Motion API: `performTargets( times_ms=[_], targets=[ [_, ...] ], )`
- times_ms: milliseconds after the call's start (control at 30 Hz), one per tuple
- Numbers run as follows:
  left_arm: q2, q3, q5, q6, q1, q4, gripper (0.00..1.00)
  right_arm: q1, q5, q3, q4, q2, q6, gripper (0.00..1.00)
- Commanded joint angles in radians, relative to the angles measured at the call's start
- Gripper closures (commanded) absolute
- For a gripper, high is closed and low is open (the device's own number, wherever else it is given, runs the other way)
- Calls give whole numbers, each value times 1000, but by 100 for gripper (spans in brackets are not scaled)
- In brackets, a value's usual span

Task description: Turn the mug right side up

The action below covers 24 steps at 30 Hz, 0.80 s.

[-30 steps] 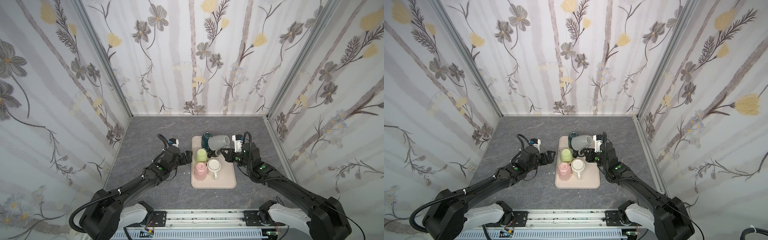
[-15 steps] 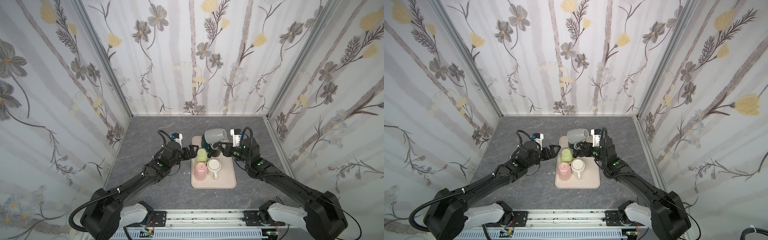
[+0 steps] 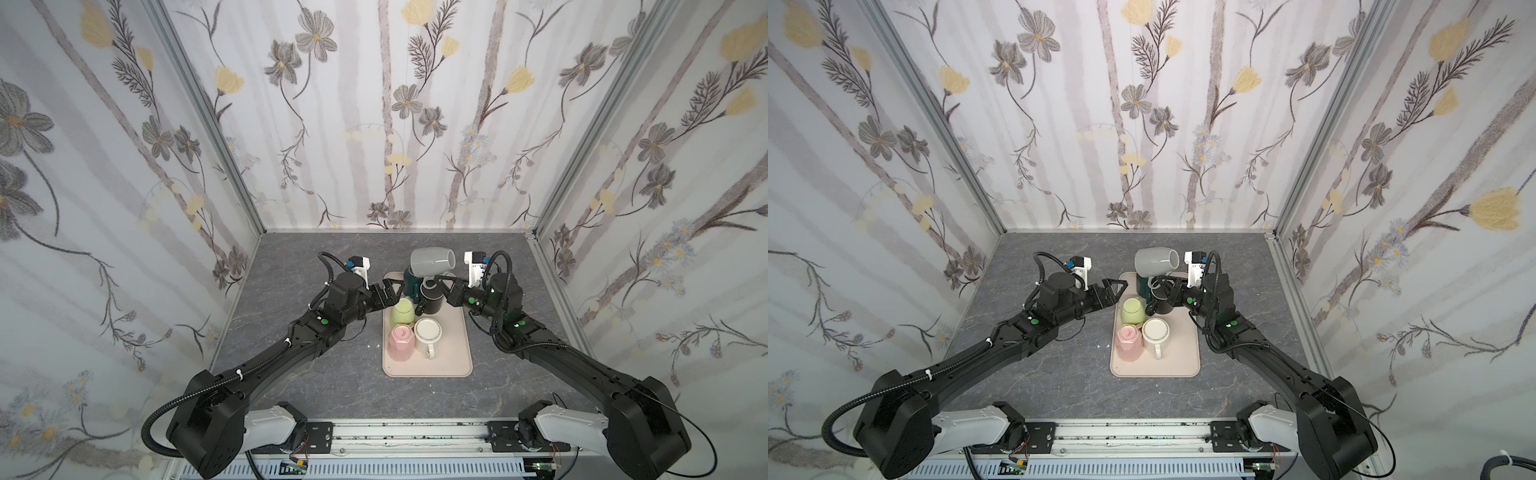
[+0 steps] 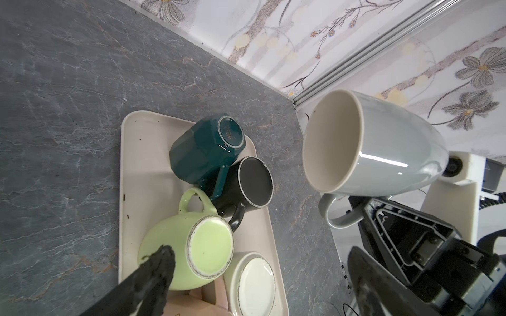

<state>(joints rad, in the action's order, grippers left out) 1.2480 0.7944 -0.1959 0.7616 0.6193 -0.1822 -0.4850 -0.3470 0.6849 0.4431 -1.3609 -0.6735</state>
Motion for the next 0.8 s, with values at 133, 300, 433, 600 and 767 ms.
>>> performTargets(
  times_ms=[133,300,433,600,767],
  targets=[
    [-1,36,-8,4,11,-9,0,0,-58,-18,238,-29,-61,100],
    [29,58,-42,18,13,-49,0,0,-93,-32,303,-50,-99,100],
    [66,71,-69,42,19,-91,4,0,-98,-39,308,-43,-107,100],
    [98,105,-83,30,47,-91,10,0,-101,-44,307,-24,-110,100],
    [114,119,-91,28,67,-131,20,0,-113,-60,342,-15,-132,100]
  ],
)
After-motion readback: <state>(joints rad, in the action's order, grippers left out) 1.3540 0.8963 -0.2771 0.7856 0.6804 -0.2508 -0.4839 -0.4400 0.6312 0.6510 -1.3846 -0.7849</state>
